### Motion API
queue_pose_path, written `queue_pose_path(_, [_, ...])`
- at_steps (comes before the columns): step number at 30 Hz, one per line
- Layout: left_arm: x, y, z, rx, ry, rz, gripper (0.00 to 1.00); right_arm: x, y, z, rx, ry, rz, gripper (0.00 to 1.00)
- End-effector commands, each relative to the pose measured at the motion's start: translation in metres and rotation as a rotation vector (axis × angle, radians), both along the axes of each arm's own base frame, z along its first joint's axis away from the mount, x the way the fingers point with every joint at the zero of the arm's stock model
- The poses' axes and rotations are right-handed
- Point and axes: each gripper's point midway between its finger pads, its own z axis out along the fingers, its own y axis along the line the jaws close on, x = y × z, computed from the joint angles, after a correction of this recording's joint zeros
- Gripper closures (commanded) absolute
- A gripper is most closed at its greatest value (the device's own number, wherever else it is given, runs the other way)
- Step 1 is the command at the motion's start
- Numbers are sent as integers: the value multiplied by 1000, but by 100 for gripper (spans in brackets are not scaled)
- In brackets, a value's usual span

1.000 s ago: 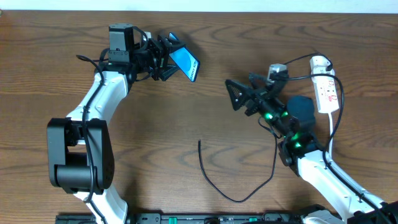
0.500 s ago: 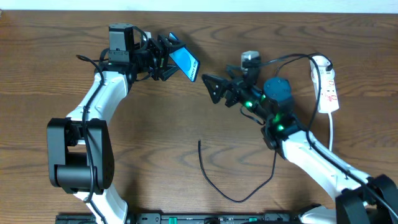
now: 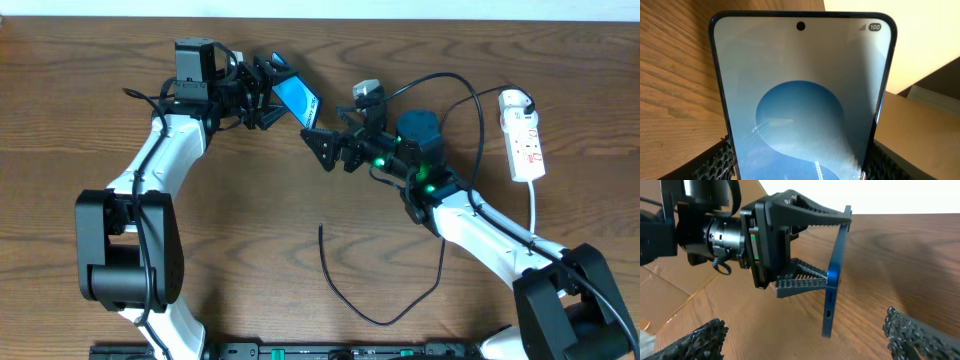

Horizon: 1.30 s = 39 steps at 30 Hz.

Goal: Plug charger to phone and switch on socket
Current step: 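Close the right gripper on the phone's bottom edge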

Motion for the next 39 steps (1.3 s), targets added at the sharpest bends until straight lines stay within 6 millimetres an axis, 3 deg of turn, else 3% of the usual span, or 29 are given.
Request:
queue_pose_path(1, [-4, -4, 18, -21, -45, -33, 92, 0, 11, 12, -7, -56, 25, 1])
queue_pose_path(18, [-4, -6, 18, -22, -45, -37, 92, 16, 5, 5, -30, -43, -111, 1])
queue_pose_path(33, [-4, -5, 18, -21, -45, -36, 93, 22, 12, -15, -31, 20, -151, 1])
queue_pose_path(39, [-4, -6, 18, -22, -45, -37, 93, 28, 16, -14, -37, -9, -145, 1])
